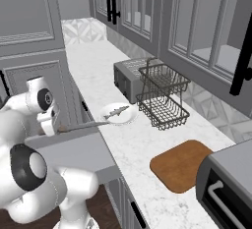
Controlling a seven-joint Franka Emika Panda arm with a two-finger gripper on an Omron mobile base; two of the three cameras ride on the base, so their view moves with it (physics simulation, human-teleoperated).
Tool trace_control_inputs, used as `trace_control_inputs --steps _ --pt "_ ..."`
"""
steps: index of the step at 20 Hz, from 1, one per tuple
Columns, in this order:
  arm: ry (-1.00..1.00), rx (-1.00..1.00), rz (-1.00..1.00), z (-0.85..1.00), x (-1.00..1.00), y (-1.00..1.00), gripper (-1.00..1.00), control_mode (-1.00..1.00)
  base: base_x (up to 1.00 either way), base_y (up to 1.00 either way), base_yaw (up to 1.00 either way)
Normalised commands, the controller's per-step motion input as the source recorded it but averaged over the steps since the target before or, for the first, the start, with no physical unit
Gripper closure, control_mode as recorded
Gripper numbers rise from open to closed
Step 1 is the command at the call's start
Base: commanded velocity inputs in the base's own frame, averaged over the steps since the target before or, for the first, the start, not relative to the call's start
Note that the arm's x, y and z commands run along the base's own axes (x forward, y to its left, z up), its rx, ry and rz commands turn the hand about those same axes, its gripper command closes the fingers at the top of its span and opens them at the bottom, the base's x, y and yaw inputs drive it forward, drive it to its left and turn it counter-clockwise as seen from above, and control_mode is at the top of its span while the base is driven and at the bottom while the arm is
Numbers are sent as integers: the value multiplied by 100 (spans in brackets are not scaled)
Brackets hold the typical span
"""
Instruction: Pick up the knife from the drawer and place it on the cutting board. Then place the meat from the plate to the cutting board.
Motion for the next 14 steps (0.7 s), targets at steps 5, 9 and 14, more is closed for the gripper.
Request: trace_control_inputs --steps 5,9,14 --pt "17 3 5 11 8 -81 100 -100 0 0 0" --pt "16 6 10 3 6 -87 100 -100 0 0 0" --pt "8 0 3 0 0 -84 100 -100 0 0 0"
